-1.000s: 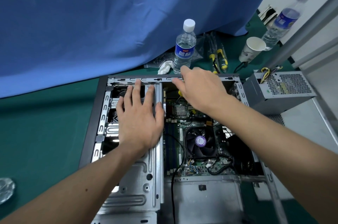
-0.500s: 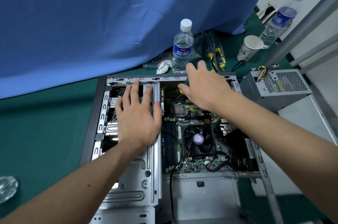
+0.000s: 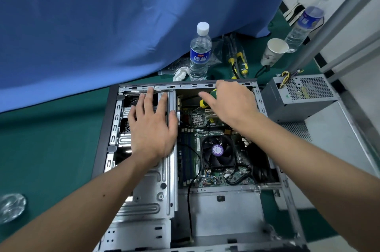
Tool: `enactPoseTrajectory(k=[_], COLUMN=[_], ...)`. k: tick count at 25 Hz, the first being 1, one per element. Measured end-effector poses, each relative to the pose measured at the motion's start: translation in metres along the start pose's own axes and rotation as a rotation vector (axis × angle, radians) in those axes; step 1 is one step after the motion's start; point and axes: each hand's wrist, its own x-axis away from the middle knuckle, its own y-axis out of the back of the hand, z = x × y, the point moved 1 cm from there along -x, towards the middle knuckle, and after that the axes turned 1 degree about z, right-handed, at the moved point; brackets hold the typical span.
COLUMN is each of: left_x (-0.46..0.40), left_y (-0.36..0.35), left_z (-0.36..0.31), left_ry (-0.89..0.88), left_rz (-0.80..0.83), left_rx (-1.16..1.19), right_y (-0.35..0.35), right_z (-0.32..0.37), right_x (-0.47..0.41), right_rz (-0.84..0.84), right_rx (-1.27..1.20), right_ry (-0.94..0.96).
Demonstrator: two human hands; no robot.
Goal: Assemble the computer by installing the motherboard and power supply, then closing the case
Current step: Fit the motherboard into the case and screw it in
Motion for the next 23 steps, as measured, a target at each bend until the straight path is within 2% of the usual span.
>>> enactPoseTrajectory(k=[3,5,9,12,14,17,18,21,23], left_x=[-0.002,-0.002,0.002,0.030,0.067,0.126,0.139,0.157,0.153], left_y=[-0.001,0.001,0.016,0.038,0.051,0.074,0.075,0.073,0.077], left_z=[0.002,0.002,0.001,-0.020,-0.050,-0.111,-0.125,-0.142,-0.130], left_ry=[-0.012,-0.010,-0.027,-0.003,0.055,0.190,0.235,0.389,0.392], left_rz=[0.003,0.008,0.037,0.091,0.226,0.703,0.766,0.618,0.487], left_rx=[0.003,0.015,0.154,0.388,0.570,1.117,1.208,1.280,1.141], right_y=[0.010,0.011,0.009,0.017,0.026,0.043,0.047,0.059,0.062], right_z=[-0.023,-0.036,-0.052,-0.058,-0.059,-0.057,-0.058,-0.064,-0.078], right_x=[0.040,0.079,0.149,0.188,0.201,0.209,0.211,0.215,0.216], right_rz=[-0.111,-0.108,0.130,0.322,0.414,0.462,0.472,0.501,0.441], right_rx=[-0.235,-0.523,-1.312,-1.567,-1.611,-1.547,-1.490,-1.278,-0.991], right_ry=[-0.128,-0.327,-0.747,-0.748,-0.698,-0.614,-0.567,-0.334,-0.218])
